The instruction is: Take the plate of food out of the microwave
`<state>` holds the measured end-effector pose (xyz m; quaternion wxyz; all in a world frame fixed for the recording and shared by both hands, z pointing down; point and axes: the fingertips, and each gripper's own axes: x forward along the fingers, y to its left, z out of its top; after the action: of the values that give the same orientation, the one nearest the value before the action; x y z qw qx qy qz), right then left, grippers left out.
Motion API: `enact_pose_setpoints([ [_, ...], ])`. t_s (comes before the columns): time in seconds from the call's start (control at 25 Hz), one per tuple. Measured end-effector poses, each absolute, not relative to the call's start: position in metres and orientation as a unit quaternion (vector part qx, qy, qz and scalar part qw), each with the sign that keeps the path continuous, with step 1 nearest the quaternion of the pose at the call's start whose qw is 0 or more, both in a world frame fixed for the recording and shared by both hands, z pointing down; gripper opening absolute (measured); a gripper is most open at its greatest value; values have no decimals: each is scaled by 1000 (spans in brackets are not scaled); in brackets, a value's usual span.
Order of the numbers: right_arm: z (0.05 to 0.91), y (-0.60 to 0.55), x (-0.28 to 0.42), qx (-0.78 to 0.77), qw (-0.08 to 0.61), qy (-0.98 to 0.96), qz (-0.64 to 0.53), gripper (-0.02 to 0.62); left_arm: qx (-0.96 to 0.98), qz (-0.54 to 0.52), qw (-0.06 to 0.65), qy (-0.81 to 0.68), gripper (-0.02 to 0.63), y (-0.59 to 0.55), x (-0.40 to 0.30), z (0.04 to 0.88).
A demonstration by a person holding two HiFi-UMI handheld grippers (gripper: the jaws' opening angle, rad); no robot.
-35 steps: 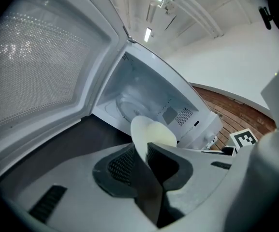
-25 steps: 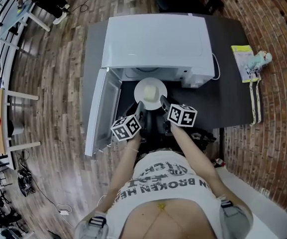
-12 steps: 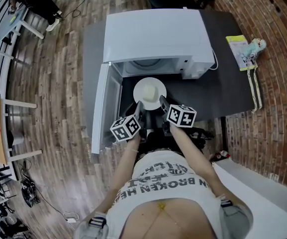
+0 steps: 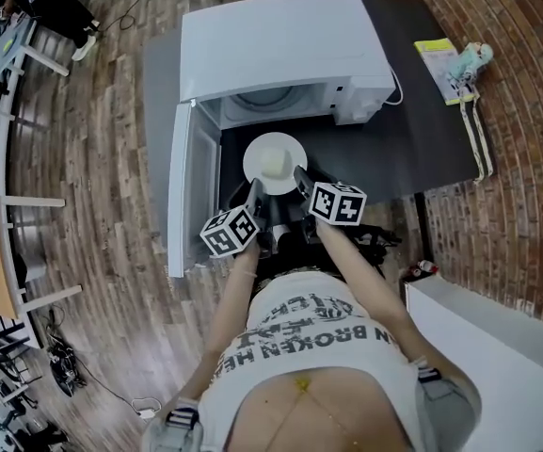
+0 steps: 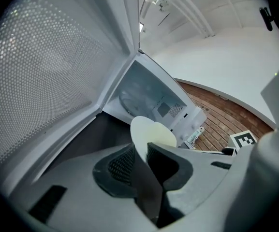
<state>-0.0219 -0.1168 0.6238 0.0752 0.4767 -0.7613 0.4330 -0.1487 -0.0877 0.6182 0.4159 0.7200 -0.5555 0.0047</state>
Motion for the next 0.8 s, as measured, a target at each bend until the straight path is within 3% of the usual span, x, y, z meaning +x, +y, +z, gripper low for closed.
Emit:
enact_pose_setpoints([
  [0.8,611,-112,41,425,94,-784,442,83,690,-8,406,-599,84,-68,-81,602],
])
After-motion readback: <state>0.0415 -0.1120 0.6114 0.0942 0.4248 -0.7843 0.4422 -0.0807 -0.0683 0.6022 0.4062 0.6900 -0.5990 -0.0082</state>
